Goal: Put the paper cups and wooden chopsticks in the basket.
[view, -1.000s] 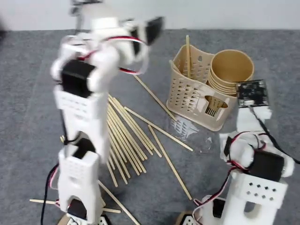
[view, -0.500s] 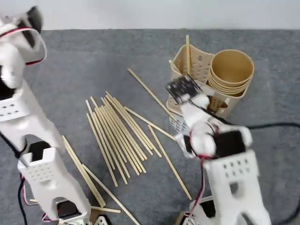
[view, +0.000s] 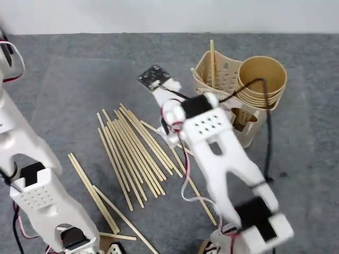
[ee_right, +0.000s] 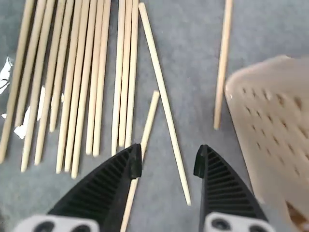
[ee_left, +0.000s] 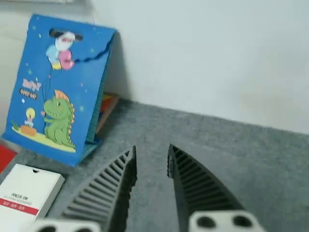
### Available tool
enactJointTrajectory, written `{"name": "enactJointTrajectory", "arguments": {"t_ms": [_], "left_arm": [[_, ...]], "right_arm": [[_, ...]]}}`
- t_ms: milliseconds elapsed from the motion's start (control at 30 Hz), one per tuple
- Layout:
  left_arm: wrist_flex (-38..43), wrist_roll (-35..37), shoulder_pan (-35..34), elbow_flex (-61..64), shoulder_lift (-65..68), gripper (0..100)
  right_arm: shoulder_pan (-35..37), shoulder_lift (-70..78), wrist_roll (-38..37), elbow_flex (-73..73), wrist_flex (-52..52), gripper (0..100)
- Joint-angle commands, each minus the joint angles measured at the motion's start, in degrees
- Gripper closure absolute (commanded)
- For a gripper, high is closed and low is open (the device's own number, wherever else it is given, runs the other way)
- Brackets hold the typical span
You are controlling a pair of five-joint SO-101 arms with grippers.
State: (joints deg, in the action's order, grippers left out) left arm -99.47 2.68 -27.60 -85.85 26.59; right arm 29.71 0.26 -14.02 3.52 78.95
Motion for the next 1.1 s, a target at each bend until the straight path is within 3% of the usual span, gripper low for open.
{"name": "enactJointTrajectory", "arguments": {"t_ms": [0, 400, 733, 1067], "left_arm": [[-1.3, -0.6, 0.2, 4.4, -8.5, 90], [-0.8, -4.0, 3.9, 39.8, -35.0, 90], [2.5, -6.0, 3.7, 58.5, -43.0, 90], [11.3, -6.0, -0.3, 76.4, -49.7, 90]], "right_arm": [[1.9, 5.8, 0.6, -6.2, -2.4, 80.1], [7.7, 23.7, 0.6, -19.3, -3.1, 79.8], [8.7, 33.2, 0.6, -25.0, -3.1, 79.9], [9.1, 40.5, 0.6, -25.9, -5.1, 81.7]]}}
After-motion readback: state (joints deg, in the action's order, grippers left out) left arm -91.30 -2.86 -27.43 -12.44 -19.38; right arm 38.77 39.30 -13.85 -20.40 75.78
